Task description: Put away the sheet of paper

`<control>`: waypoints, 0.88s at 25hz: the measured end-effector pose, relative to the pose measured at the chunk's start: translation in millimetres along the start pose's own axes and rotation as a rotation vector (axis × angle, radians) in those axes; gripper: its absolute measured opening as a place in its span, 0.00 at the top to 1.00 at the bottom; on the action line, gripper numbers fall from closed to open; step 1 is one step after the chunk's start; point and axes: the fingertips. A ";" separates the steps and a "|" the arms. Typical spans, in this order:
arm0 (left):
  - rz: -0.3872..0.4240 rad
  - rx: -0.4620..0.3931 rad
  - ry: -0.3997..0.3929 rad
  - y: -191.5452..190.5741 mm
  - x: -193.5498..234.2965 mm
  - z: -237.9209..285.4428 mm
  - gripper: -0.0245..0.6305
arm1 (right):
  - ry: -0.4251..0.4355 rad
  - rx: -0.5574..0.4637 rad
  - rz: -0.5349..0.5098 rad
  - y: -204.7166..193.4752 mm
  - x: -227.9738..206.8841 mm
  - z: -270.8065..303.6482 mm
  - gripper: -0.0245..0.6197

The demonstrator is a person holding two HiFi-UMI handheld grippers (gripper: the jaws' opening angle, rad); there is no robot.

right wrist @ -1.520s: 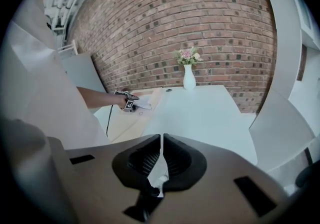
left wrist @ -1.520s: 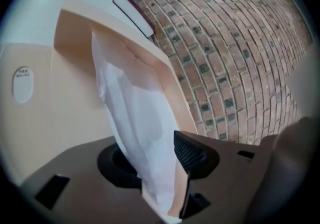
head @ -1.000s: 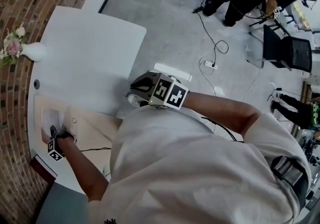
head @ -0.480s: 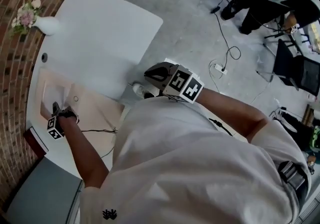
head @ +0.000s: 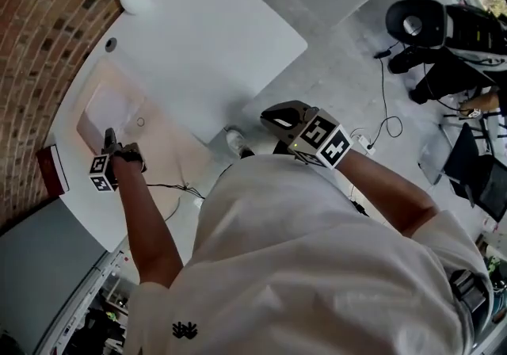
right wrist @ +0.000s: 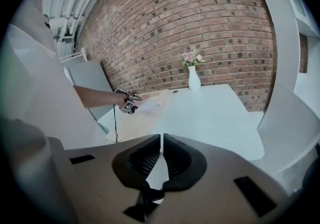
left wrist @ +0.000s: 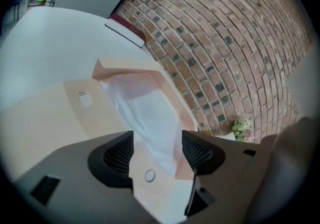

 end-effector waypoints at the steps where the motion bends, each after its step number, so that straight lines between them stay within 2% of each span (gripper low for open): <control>1: -0.005 -0.003 -0.002 0.7 1.9 -2.3 0.52 | 0.007 0.004 -0.008 0.0 1.0 0.8 0.90; 7: -0.023 -0.031 -0.021 -1.9 4.2 -26.5 0.52 | 0.046 0.014 -0.051 2.7 3.6 -5.8 0.90; 22: -0.077 -0.112 -0.061 -55.1 5.4 -92.4 0.52 | 0.142 0.032 -0.146 -9.0 -24.0 -55.1 0.90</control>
Point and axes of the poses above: the fingertips, and each gripper's own axes: z forward along the fingers, x to its left, y out of its top, and after that the axes turned 11 degrees about y, right-handed
